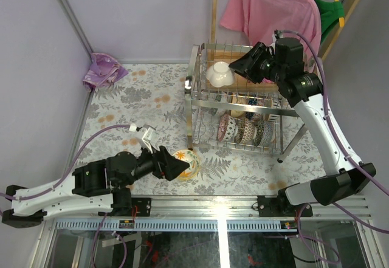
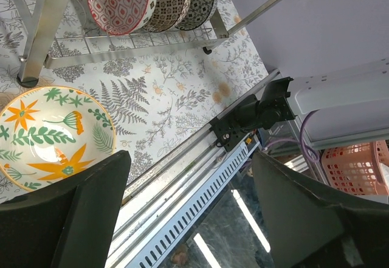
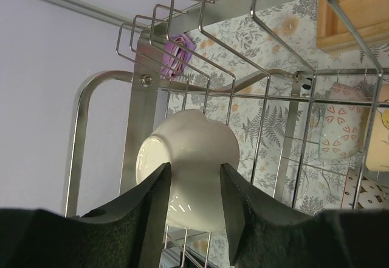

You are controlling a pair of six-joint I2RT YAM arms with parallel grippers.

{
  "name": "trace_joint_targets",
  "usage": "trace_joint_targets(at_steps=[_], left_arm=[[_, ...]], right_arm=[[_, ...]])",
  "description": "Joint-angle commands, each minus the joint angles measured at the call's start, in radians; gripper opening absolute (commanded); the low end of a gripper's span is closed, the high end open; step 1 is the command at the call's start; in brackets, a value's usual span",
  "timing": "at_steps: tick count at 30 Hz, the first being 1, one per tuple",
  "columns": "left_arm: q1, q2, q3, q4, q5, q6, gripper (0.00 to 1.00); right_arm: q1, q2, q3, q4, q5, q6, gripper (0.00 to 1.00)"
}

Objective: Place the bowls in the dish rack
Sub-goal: Turn the bowl upside down on the dish rack, then pick up the bowl from the center of the board.

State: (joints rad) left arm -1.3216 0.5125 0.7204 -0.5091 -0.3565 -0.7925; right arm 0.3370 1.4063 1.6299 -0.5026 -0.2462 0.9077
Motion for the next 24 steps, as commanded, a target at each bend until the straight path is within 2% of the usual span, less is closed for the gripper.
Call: trace_joint_targets(at_steps=[1,4,7,11,17,20,24], left_arm=[[-0.004,0.021,0.003,0.043,-0.004,0.004,0.81],[-0.004,0.021,0.0,0.043,-0.007,0.001,0.81],[-0.003,0.02,-0.001,0.043,-0.007,-0.001,0.81],[-0.004,0.02,-0.003,0.032,-0.01,0.001,0.82],[-0.004,0.017,-0.001,-0.018,-0.044,-0.018,0.88],[-0.004,0.022,-0.001,-0.053,-0.062,-0.04,0.89],[-0.003,0.035,-0.001,-0.114,-0.082,-0.088,0.94]], right_arm=[[-0.003,0.007,0.0,0.021,-0.107,-0.003,0.44],[-0.003,-0.008,0.016,0.006,-0.096,-0.023,0.47],[-0.003,-0.008,0.121,-0.055,-0.061,-0.083,0.49],[-0.007,-0.022,0.272,-0.082,-0.044,-0.157,0.57],[-0.007,-0.075,0.421,-0.16,-0.087,-0.29,0.66],[-0.006,-0.166,0.351,-0.182,-0.159,-0.353,0.67],[-0.006,-0.328,0.164,-0.214,-0.245,-0.419,0.69]])
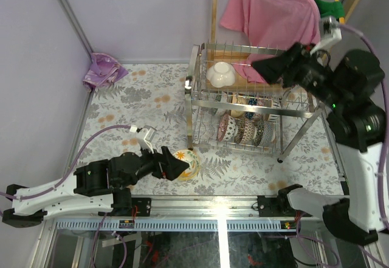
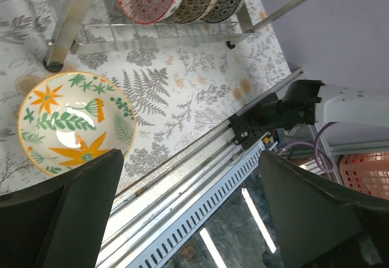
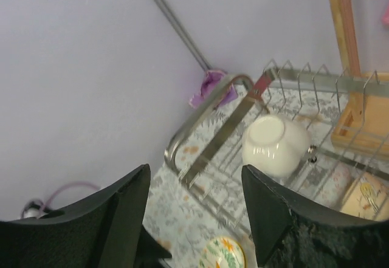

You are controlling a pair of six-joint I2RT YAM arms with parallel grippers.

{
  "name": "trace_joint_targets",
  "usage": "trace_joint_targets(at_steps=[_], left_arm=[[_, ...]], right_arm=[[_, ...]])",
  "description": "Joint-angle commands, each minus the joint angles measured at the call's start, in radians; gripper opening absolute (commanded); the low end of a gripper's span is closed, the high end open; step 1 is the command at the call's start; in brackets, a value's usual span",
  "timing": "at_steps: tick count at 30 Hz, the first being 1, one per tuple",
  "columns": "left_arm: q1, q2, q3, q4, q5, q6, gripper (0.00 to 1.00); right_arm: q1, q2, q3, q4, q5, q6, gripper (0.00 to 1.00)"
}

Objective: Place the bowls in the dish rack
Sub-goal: Pick up the bowl from the center of the board.

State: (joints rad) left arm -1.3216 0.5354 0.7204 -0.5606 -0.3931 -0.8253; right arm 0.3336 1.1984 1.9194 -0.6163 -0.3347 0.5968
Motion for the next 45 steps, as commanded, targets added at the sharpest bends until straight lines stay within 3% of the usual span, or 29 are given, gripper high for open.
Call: trace_joint_targets(at_steps=[1,6,10,14,22,29,38,45], left_arm=[[-0.003,0.019,0.002,-0.08,-0.048,-0.068,0.97],[-0.004,0.048,-0.006,-0.128,-0.046,-0.132,1.0],[-0.004,0.095,-0.022,-0.115,-0.031,-0.155,1.0],[-0.004,0.164,-0.035,-0.082,-0.023,-0.157,1.0],[-0.004,0.318,-0.016,-0.084,-0.014,-0.167,1.0],[-0.004,0.404,-0.026,-0.059,-0.005,-0.163,0.99],[-0.004,0.503,-0.039,0.003,0.005,-0.144,0.98],[-0.001,0.552,-0.039,0.043,-0.002,-0.12,0.96]], right_arm=[[-0.003,-0.161,-0.168,-0.117,-0.175,-0.126,0.69],[-0.003,-0.376,-0.398,-0.2,-0.28,-0.187,0.7],[-0.002,-0.528,-0.61,-0.268,-0.265,-0.183,0.69],[-0.002,-0.656,-0.817,-0.27,-0.186,-0.145,0.67],[-0.002,-0.742,-1.111,-0.222,0.026,-0.092,0.62],[-0.003,-0.716,-1.139,-0.215,0.217,-0.036,0.63],[-0.002,-0.681,-1.224,-0.14,0.322,0.073,0.64],[-0.002,-0.664,-1.158,-0.155,0.471,0.087,0.63]])
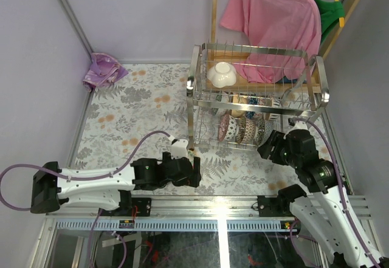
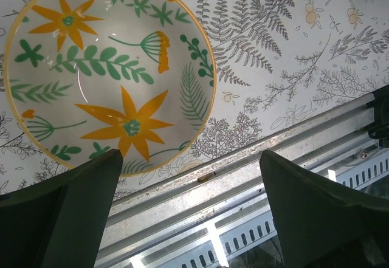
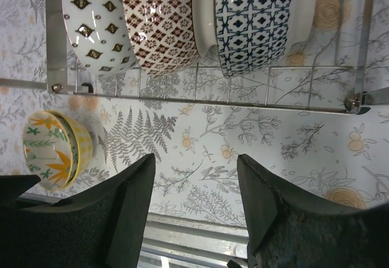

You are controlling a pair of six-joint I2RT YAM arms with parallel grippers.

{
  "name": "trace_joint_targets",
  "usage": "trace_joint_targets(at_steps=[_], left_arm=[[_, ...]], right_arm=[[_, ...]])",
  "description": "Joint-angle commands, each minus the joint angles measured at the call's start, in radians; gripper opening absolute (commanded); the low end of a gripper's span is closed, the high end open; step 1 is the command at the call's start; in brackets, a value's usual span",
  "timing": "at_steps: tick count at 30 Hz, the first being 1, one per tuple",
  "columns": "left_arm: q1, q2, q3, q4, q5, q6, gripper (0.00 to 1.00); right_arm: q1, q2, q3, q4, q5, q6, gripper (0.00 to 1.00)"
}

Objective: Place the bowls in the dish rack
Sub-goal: Pick up the bowl from the center of the board.

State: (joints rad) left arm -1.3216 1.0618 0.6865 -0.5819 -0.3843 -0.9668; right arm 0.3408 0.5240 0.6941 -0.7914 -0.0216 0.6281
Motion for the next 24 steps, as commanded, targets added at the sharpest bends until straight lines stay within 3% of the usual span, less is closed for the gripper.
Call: trace_joint_targets(at_steps=[1,5,7,10,19,24], left_arm=[[0.001,0.039,0.001,0.062,-0.014,0.025,0.94],[0.002,0.097,0.041,0.046,-0.044,0.048,0.85],[0.003,0.128,0.067,0.027,-0.066,0.057,0.78],[0.004,0.167,0.099,0.016,-0.084,0.075,0.71],[0.009,0.214,0.14,0.01,-0.095,0.093,0.4],[0.015,0.248,0.164,-0.016,-0.109,0.095,0.33]], right_arm=[[-0.01,0.012,0.082,0.014,0.179,0.05,0.63],[-0.01,0.013,0.126,-0.001,0.201,0.031,0.54],[-0.01,-0.007,0.125,0.029,0.127,0.028,0.44],[-0.011,-0.039,0.111,0.029,0.017,0.05,0.37],[-0.01,-0.216,0.018,0.03,-0.185,0.135,0.4],[-0.01,-0.216,0.055,0.011,-0.21,0.118,0.41]])
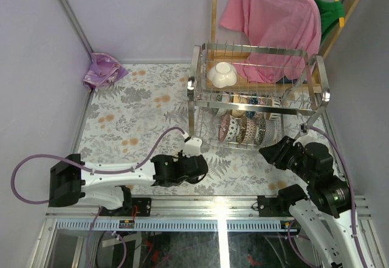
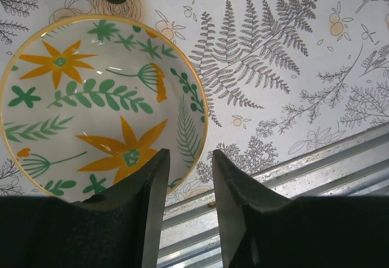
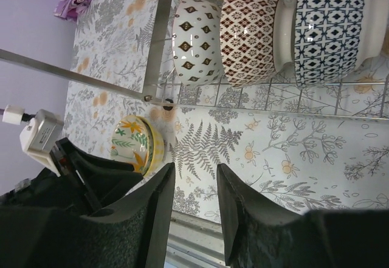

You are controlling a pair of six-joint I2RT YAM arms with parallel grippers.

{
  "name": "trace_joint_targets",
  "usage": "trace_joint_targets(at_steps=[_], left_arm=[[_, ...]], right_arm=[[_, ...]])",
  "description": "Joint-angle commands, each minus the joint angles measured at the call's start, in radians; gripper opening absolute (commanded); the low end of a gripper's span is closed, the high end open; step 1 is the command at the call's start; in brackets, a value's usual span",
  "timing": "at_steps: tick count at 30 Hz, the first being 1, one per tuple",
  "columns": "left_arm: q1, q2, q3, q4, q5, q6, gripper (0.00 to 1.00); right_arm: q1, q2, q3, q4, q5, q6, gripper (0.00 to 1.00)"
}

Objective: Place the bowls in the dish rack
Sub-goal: Pick up the bowl from the center of the board.

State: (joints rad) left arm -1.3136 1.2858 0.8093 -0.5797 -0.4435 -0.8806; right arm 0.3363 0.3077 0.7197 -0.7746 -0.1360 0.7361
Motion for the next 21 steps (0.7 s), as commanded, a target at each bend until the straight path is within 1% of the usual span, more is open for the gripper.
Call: trace_joint_targets(at_steps=[1,9,15,17,19,20,21], left_arm=[[0.008,0.032,0.047,-0.023,-0.055,0.01,0.33],[0.01,0.114,0.098,-0.073,-0.087,0.017,0.3],[0.02,0.16,0.109,-0.092,-0.092,0.015,0.29],[0.03,0.163,0.106,-0.092,-0.088,0.015,0.2],[0.036,0.162,0.107,-0.091,-0.084,0.018,0.07],[0.036,0.161,0.11,-0.092,-0.084,0.018,0.03],[0.037,0.158,0.113,-0.094,-0.083,0.019,0.02]], right_arm=[[-0.005,0.001,0.034,-0.004,-0.102,0.009,0.41],[-0.006,-0.021,0.027,-0.008,-0.124,0.008,0.43],[-0.006,-0.038,0.014,-0.008,-0.138,0.009,0.44],[-0.006,-0.042,0.009,-0.008,-0.142,0.009,0.44],[-0.005,-0.045,0.003,-0.005,-0.148,0.009,0.44],[-0.005,-0.046,0.0,-0.005,-0.15,0.01,0.44],[-0.006,-0.046,-0.003,-0.003,-0.153,0.009,0.44]])
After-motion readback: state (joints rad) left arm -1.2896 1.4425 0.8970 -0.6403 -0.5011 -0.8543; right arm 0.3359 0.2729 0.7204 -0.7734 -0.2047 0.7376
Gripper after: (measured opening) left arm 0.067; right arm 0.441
